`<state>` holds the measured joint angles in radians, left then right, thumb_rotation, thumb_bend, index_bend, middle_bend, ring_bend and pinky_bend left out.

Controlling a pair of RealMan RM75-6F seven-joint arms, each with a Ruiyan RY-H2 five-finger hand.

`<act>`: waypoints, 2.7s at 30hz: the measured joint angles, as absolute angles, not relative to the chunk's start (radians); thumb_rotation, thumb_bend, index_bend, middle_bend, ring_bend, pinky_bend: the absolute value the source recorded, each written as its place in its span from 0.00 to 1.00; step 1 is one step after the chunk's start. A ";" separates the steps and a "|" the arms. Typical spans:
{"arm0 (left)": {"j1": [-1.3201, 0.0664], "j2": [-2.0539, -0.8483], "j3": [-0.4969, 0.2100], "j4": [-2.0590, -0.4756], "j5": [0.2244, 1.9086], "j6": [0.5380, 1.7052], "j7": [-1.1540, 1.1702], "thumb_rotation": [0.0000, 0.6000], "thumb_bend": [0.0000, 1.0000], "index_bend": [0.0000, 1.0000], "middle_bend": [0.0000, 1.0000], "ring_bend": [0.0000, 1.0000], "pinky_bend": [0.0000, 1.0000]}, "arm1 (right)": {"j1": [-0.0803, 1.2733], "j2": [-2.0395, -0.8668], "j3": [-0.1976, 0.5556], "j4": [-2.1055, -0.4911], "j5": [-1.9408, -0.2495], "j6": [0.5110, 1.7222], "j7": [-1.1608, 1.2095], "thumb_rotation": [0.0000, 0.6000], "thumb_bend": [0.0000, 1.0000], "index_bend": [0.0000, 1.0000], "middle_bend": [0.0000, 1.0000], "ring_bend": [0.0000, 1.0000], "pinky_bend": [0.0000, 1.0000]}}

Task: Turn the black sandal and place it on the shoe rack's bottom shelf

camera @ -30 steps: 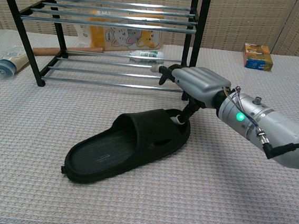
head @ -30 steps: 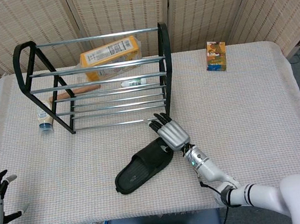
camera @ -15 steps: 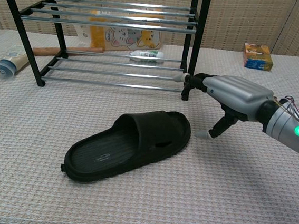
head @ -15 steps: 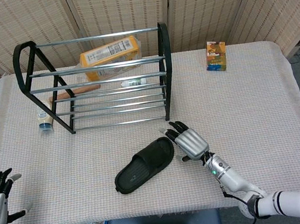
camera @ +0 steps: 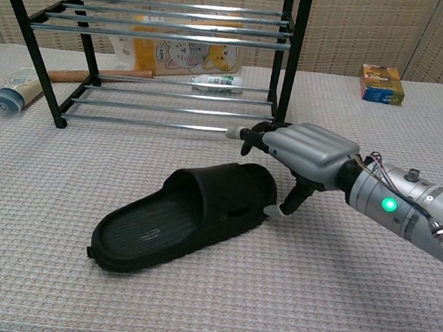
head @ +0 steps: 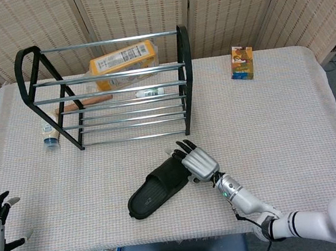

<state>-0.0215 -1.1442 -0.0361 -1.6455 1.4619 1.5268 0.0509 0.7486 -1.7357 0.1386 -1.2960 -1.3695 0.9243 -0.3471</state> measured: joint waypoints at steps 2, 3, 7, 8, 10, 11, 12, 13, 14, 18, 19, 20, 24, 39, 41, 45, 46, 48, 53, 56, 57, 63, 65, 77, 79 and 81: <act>-0.020 -1.144 -0.037 -1.643 1.461 1.528 0.048 1.00 0.12 0.26 0.12 0.09 0.26 | 0.763 -1.758 0.148 -1.272 -1.365 0.919 -0.357 1.00 0.20 0.00 0.19 0.08 0.07; -0.019 -1.143 -0.037 -1.642 1.461 1.529 0.046 1.00 0.12 0.26 0.12 0.09 0.26 | 0.774 -1.773 0.156 -1.255 -1.362 0.916 -0.362 1.00 0.20 0.00 0.19 0.08 0.07; -0.017 -1.143 -0.037 -1.636 1.457 1.528 0.042 1.00 0.12 0.26 0.13 0.09 0.26 | 0.812 -1.820 0.182 -1.202 -1.356 0.905 -0.375 1.00 0.20 0.00 0.19 0.08 0.07; -0.017 -1.142 -0.037 -1.634 1.456 1.528 0.041 1.00 0.12 0.26 0.13 0.09 0.26 | 0.821 -1.831 0.189 -1.190 -1.355 0.903 -0.379 1.00 0.20 0.00 0.19 0.08 0.07; -0.015 -1.142 -0.037 -1.632 1.454 1.529 0.039 1.00 0.12 0.26 0.12 0.09 0.26 | 0.841 -1.857 0.204 -1.163 -1.355 0.905 -0.386 1.00 0.20 0.00 0.19 0.08 0.08; -0.015 -1.143 -0.038 -1.631 1.453 1.529 0.039 1.00 0.12 0.26 0.12 0.09 0.26 | 0.849 -1.869 0.212 -1.151 -1.355 0.909 -0.388 1.00 0.20 0.00 0.19 0.08 0.07; -0.015 -1.143 -0.038 -1.629 1.450 1.528 0.039 1.00 0.12 0.26 0.12 0.09 0.26 | 0.859 -1.885 0.222 -1.135 -1.355 0.915 -0.390 1.00 0.20 0.00 0.19 0.08 0.07; -0.015 -1.143 -0.039 -1.629 1.449 1.526 0.038 1.00 0.12 0.26 0.12 0.09 0.26 | 0.867 -1.897 0.229 -1.123 -1.356 0.919 -0.390 1.00 0.20 0.00 0.19 0.08 0.07; -0.015 -1.143 -0.039 -1.628 1.448 1.526 0.038 1.00 0.12 0.26 0.13 0.09 0.26 | 0.875 -1.908 0.236 -1.111 -1.356 0.924 -0.389 1.00 0.20 0.00 0.19 0.08 0.07; -0.014 -1.141 -0.040 -1.627 1.447 1.527 0.037 1.00 0.12 0.26 0.13 0.09 0.26 | 0.905 -1.939 0.257 -1.084 -1.368 0.946 -0.378 1.00 0.20 0.00 0.19 0.08 0.07; -0.013 -1.140 -0.040 -1.626 1.446 1.527 0.036 1.00 0.12 0.26 0.13 0.09 0.26 | 0.904 -1.937 0.255 -1.090 -1.372 0.950 -0.373 1.00 0.20 0.00 0.19 0.08 0.07; -0.012 -1.140 -0.041 -1.626 1.446 1.528 0.035 1.00 0.12 0.26 0.13 0.09 0.26 | 0.902 -1.933 0.252 -1.100 -1.378 0.956 -0.369 1.00 0.20 0.00 0.19 0.08 0.07; -0.010 -1.139 -0.040 -1.625 1.447 1.530 0.033 1.00 0.12 0.26 0.13 0.09 0.26 | 0.881 -1.882 0.228 -1.183 -1.403 0.981 -0.343 1.00 0.27 0.00 0.19 0.08 0.08; -0.011 -1.126 -0.037 -1.667 1.473 1.544 0.063 1.00 0.12 0.26 0.12 0.09 0.26 | 0.818 -1.621 0.017 -1.546 -1.631 0.992 -0.224 1.00 0.61 0.00 0.29 0.08 0.07; -0.008 -1.125 -0.037 -1.668 1.470 1.546 0.064 1.00 0.12 0.26 0.12 0.09 0.26 | 0.819 -1.623 0.004 -1.545 -1.651 0.989 -0.226 1.00 0.62 0.00 0.30 0.08 0.07; -0.002 -1.123 -0.034 -1.667 1.466 1.548 0.061 1.00 0.12 0.26 0.13 0.09 0.26 | 0.823 -1.638 -0.013 -1.523 -1.672 0.975 -0.256 1.00 0.62 0.00 0.31 0.08 0.06; -0.001 -1.123 -0.034 -1.666 1.466 1.550 0.059 1.00 0.12 0.26 0.13 0.09 0.26 | 0.824 -1.640 -0.015 -1.519 -1.675 0.972 -0.265 1.00 0.62 0.00 0.31 0.08 0.06; 0.002 -1.123 -0.033 -1.664 1.466 1.551 0.056 1.00 0.12 0.26 0.13 0.09 0.26 | 0.825 -1.645 -0.020 -1.508 -1.684 0.969 -0.292 1.00 0.62 0.00 0.32 0.08 0.05; 0.004 -1.125 -0.033 -1.657 1.463 1.552 0.050 1.00 0.12 0.26 0.12 0.09 0.26 | 0.820 -1.650 -0.025 -1.487 -1.690 0.963 -0.360 1.00 0.62 0.00 0.32 0.06 0.02; 0.005 -1.126 -0.034 -1.655 1.463 1.552 0.048 1.00 0.12 0.26 0.13 0.09 0.26 | 0.819 -1.652 -0.023 -1.477 -1.672 0.940 -0.395 1.00 0.62 0.00 0.32 0.05 0.00; 0.005 -1.126 -0.034 -1.654 1.464 1.553 0.048 1.00 0.12 0.26 0.13 0.09 0.26 | 0.819 -1.654 -0.020 -1.473 -1.665 0.933 -0.408 1.00 0.62 0.00 0.32 0.05 0.00; 0.007 -1.125 -0.034 -1.651 1.464 1.554 0.042 1.00 0.12 0.26 0.12 0.09 0.26 | 0.818 -1.666 -0.006 -1.452 -1.646 0.923 -0.439 1.00 0.62 0.00 0.33 0.05 0.00; 0.007 -1.126 -0.034 -1.650 1.464 1.554 0.041 1.00 0.12 0.26 0.12 0.09 0.26 | 0.817 -1.665 -0.007 -1.456 -1.646 0.924 -0.427 1.00 0.62 0.00 0.33 0.05 0.00; 0.011 -1.129 -0.034 -1.639 1.460 1.552 0.036 1.00 0.12 0.26 0.12 0.09 0.26 | 0.826 -1.668 -0.013 -1.494 -1.695 0.945 -0.380 1.00 0.62 0.00 0.33 0.05 0.00; 0.011 -1.129 -0.034 -1.639 1.459 1.551 0.033 1.00 0.12 0.26 0.12 0.09 0.26 | 0.831 -1.683 -0.010 -1.477 -1.689 0.930 -0.387 1.00 0.62 0.00 0.33 0.05 0.00; 0.012 -1.128 -0.033 -1.638 1.460 1.550 0.031 1.00 0.12 0.26 0.12 0.09 0.26 | 0.836 -1.698 -0.005 -1.455 -1.681 0.916 -0.403 1.00 0.62 0.00 0.33 0.05 0.00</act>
<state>0.0122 -1.1285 -0.0327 -1.6378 1.4603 1.5504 0.0306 0.8363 -1.6982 -0.0054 -1.4549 -1.6809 0.9156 -0.4030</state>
